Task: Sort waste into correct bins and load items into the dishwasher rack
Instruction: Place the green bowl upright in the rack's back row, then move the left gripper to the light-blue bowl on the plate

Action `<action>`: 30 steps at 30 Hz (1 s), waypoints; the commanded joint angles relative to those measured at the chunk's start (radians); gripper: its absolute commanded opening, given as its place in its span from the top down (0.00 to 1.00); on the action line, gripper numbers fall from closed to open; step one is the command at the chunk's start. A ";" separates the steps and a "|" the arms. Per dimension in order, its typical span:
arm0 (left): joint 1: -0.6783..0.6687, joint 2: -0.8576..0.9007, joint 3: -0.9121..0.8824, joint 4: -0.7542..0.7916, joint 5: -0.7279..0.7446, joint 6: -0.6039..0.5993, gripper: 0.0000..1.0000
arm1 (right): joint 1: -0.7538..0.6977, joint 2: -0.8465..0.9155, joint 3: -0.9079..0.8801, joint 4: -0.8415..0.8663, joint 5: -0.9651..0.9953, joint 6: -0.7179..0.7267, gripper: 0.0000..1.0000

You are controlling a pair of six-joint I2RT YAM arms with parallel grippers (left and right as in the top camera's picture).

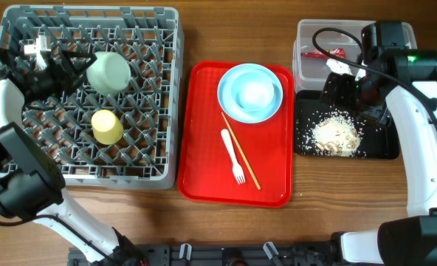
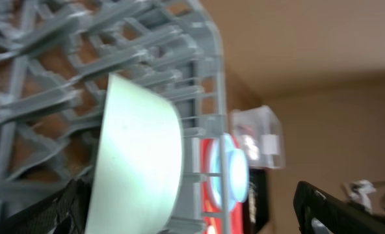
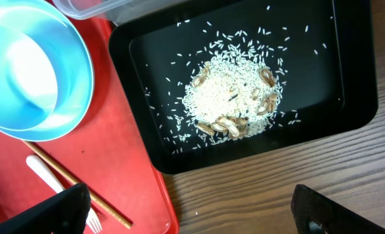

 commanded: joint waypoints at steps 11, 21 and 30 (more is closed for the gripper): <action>-0.037 -0.343 0.005 -0.014 -0.465 -0.161 0.00 | -0.002 -0.019 0.016 -0.003 -0.005 -0.003 0.00; -0.417 -0.441 0.004 -0.183 -0.764 -0.331 0.00 | -0.002 -0.019 0.016 -0.002 -0.004 -0.005 0.00; -0.727 -0.421 0.004 -0.019 -0.854 -0.301 0.00 | -0.117 -0.019 0.017 -0.026 0.008 0.105 0.00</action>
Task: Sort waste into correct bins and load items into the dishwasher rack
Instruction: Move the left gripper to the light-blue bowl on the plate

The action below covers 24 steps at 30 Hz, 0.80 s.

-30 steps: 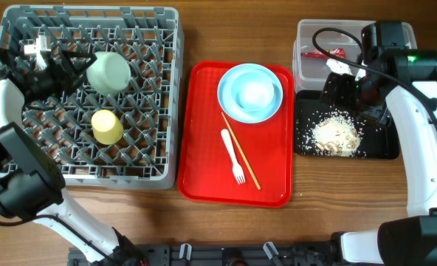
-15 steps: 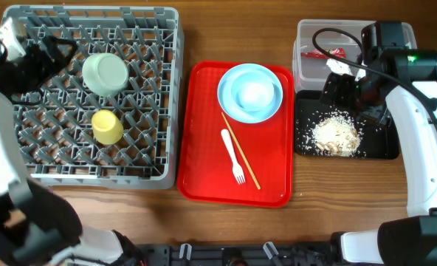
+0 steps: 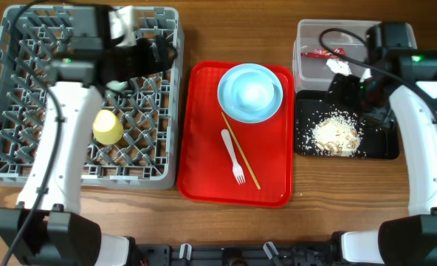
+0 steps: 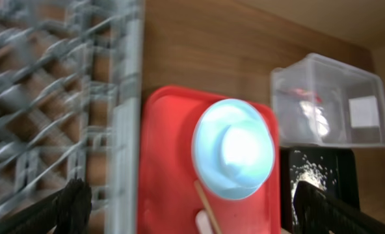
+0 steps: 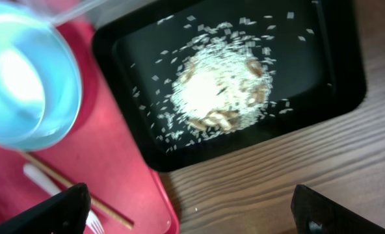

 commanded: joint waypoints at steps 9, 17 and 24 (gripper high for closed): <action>-0.357 0.150 0.004 0.315 -0.285 0.059 0.00 | -0.207 -0.019 0.016 -0.009 -0.097 -0.087 0.00; -0.420 0.307 0.004 0.389 -0.285 0.060 0.00 | -0.207 -0.019 0.016 -0.010 -0.097 -0.084 0.00; -0.455 0.380 0.004 0.382 -0.285 0.138 0.00 | -0.207 -0.019 0.016 -0.010 -0.097 -0.085 0.00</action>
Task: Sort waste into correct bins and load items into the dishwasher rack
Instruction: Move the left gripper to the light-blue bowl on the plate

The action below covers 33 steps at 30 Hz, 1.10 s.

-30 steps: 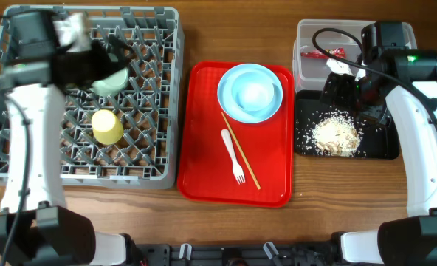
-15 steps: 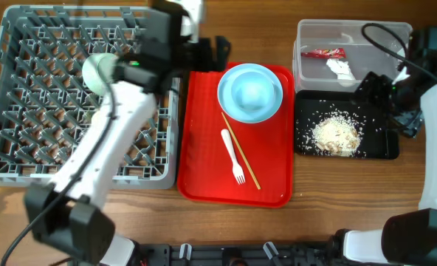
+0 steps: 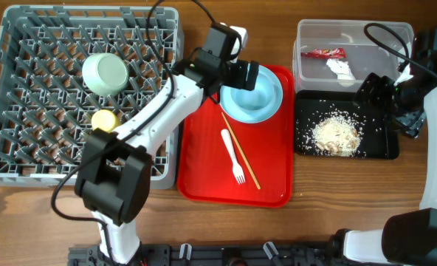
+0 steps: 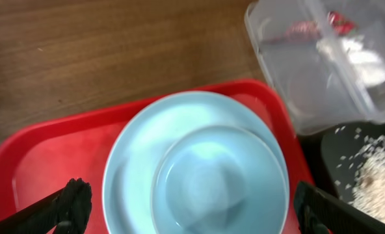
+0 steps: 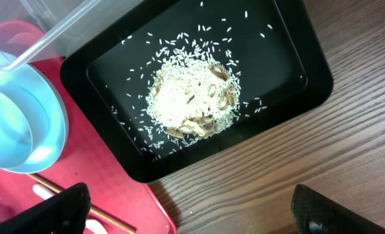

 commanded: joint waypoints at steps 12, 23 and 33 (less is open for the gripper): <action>-0.022 0.027 0.004 -0.013 -0.014 0.054 0.00 | -0.002 -0.019 0.016 -0.002 -0.013 -0.016 0.00; -0.031 0.027 0.000 -0.017 -0.002 0.054 0.03 | -0.002 -0.019 0.016 -0.005 -0.013 -0.016 0.00; -0.099 0.089 -0.003 -0.013 -0.003 0.054 0.05 | -0.002 -0.019 0.016 -0.005 -0.017 -0.016 0.00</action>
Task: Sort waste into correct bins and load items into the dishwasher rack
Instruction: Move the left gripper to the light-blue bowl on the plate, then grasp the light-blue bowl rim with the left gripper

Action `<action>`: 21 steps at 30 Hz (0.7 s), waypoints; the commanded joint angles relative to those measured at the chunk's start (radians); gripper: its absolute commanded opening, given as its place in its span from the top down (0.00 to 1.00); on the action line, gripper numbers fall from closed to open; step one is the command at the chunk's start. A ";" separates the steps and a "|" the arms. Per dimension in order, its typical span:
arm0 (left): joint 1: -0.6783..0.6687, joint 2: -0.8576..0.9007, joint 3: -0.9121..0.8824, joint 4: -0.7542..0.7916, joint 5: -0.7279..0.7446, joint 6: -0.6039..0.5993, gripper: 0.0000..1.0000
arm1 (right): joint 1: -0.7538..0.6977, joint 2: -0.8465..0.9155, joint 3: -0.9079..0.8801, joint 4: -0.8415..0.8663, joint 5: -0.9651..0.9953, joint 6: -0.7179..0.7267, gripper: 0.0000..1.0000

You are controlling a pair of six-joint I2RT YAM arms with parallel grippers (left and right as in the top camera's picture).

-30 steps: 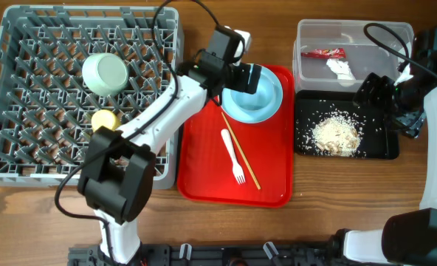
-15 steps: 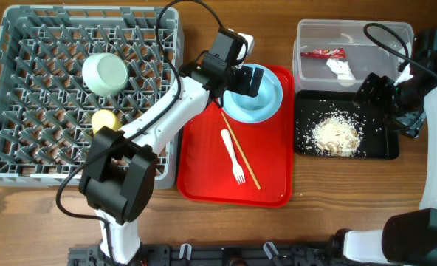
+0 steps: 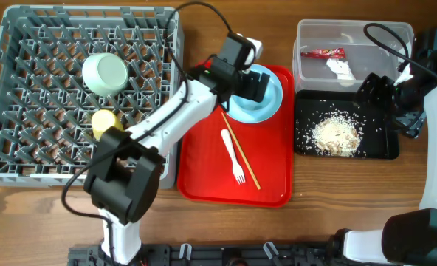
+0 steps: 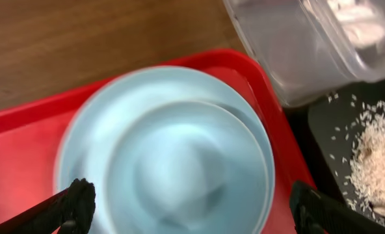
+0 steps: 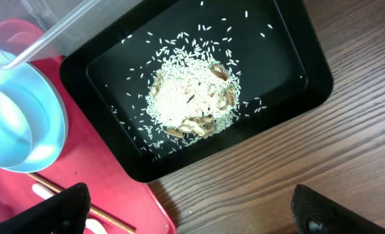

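Observation:
A light blue bowl (image 3: 266, 81) sits in a blue plate (image 3: 276, 101) at the far end of the red tray (image 3: 204, 155). My left gripper (image 3: 249, 86) hovers right over them, open, its fingers (image 4: 79, 201) on either side of the bowl (image 4: 186, 162). A white fork (image 3: 233, 155) and a chopstick (image 3: 241, 151) lie on the tray. The grey rack (image 3: 26, 140) holds a pale green cup (image 3: 105, 72) and a yellow cup (image 3: 105, 118). My right gripper (image 3: 377, 92) stays open and empty above the black tray (image 5: 296, 84) of rice.
A clear bin (image 3: 351, 44) at the back right holds a red wrapper (image 3: 324, 52) and crumpled tissue (image 3: 341, 68). The black tray's rice and food scraps (image 3: 335, 135) lie in a heap. Cables trail from both arms.
My left gripper has shifted a little to the right, further over the blue bowl, which now fills more of the left wrist view. The right arm has not moved.
My left gripper was open at the rack's far left beside the pale green cup. Then it was over the rack's top right, then at the tray's far end, and now over the bowl. My right gripper went from the black tray's left to its right.

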 commanded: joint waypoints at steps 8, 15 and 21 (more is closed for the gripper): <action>-0.084 0.106 -0.003 0.008 0.000 0.024 0.16 | -0.002 -0.019 0.016 -0.004 -0.020 -0.013 0.00; -0.111 0.139 -0.003 0.007 -0.034 0.024 0.34 | -0.002 -0.019 0.016 -0.005 -0.020 -0.014 0.00; -0.121 0.140 -0.003 0.006 -0.111 0.024 0.54 | -0.002 -0.019 0.016 -0.005 -0.020 -0.014 0.00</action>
